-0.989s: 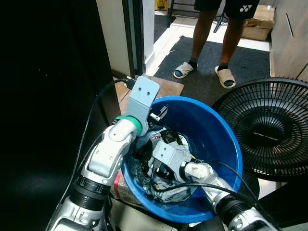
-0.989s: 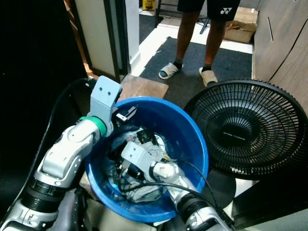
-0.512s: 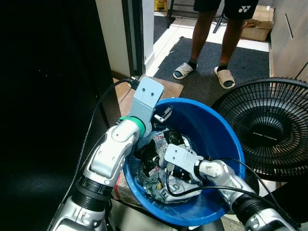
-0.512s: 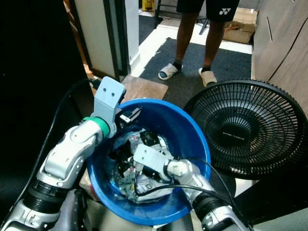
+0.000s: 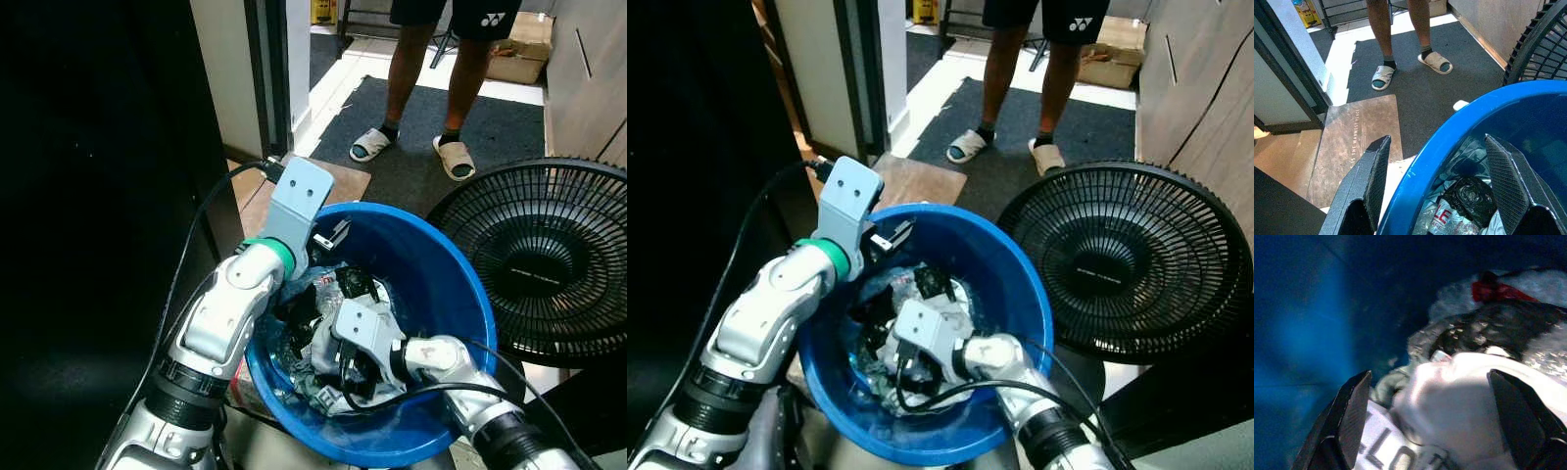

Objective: Clothes washing

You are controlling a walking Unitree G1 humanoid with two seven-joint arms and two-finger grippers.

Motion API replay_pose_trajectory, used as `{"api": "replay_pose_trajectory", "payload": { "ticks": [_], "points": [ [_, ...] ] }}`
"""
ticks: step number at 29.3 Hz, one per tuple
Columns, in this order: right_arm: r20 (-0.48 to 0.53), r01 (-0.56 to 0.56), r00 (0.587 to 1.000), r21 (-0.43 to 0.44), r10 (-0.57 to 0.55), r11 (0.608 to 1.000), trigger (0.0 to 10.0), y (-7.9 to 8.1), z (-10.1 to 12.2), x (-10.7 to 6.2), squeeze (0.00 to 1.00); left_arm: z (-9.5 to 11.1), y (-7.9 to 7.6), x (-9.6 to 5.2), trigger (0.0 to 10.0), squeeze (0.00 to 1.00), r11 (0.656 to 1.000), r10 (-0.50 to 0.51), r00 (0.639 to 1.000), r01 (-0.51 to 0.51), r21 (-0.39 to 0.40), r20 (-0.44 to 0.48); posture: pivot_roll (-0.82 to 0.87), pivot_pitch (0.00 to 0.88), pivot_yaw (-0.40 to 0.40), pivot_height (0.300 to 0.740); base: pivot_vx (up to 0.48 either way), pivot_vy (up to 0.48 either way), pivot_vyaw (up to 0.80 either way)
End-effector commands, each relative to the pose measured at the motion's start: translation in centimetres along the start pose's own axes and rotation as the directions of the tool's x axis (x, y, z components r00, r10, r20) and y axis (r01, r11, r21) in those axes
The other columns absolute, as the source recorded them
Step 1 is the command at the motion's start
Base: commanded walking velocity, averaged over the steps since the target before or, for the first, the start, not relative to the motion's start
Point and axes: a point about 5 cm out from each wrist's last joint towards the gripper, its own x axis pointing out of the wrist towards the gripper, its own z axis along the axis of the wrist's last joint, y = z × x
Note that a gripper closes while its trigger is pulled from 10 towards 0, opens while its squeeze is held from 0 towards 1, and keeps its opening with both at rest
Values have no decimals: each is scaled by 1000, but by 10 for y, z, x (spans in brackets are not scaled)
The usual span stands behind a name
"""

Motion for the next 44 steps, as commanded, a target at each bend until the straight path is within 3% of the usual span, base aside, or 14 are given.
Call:
{"api": "replay_pose_trajectory", "payload": {
  "ticks": [1, 6, 11, 18, 19, 20, 21, 22, 23, 25, 26, 44],
  "points": [
    [-70, -53, 996, 90, 59, 995, 10000, 19, -28, 1, 1000, -21, 12, -3, 10000, 0, 999, 54, 993, -54, 1, -102, 72, 190, 96, 400, 0, 0, 0],
    [-194, -74, 977, 60, 84, 995, 10000, 23, -46, 0, 1000, -21, 12, -3, 10000, 0, 999, 53, 994, -54, -1, -100, 71, 191, 96, 400, 0, 0, 0],
    [-360, -40, 933, -52, 19, 998, 10000, 14, -65, -13, 1000, -22, 10, -3, 10000, 0, 999, 51, 993, -51, -3, -103, 68, 193, 98, 400, 0, 0, 0],
    [-386, -16, 922, -78, -16, 997, 10000, 10, -66, -15, 1000, -21, 10, -3, 10000, 0, 999, 49, 993, -50, -3, -104, 70, 194, 101, 400, 0, 0, 0],
    [-391, 8, 919, -105, -49, 994, 10000, 7, -66, -14, 843, -21, 10, -3, 10000, 0, 999, 49, 993, -50, -3, -104, 70, 194, 101, 400, 0, 0, 0],
    [-391, 8, 919, -105, -49, 994, 10000, 7, -66, -14, 843, -21, 10, -3, 10000, 0, 999, 49, 993, -50, -3, -104, 70, 194, 101, 400, 0, 0, 0],
    [-389, 27, 918, -122, -73, 992, 10000, 5, -65, -14, 0, -21, 10, -3, 10000, 0, 999, 49, 993, -49, -3, -104, 74, 195, 102, 400, 0, 0, 0],
    [-381, 45, 920, -131, -92, 990, 10000, 3, -64, -13, 0, -21, 10, -3, 10000, 0, 999, 49, 993, -50, -3, -105, 76, 195, 103, 400, 0, 0, 0],
    [-373, 55, 922, -134, -102, 989, 2706, 3, -63, -12, 0, -21, 11, -3, 10000, 0, 999, 50, 993, -51, -3, -105, 78, 196, 104, 400, 0, 0, 0],
    [-373, 55, 922, -134, -102, 989, 2706, 3, -63, -12, 0, -21, 11, -3, 10000, 0, 999, 50, 993, -51, -3, -105, 78, 196, 104, 400, 0, 0, 0],
    [-363, 62, 926, -128, -105, 990, 0, 2, -63, -11, 0, -21, 11, -4, 10000, 0, 999, 51, 993, -51, -3, -106, 78, 196, 104, 400, 0, 0, 0],
    [-299, 106, 944, -121, -138, 987, 0, -2, -55, -6, 0, -22, 12, -4, 10000, 0, 998, 64, 992, -65, -6, -108, 78, 194, 98, 400, 0, 0, 0]
  ]
}}
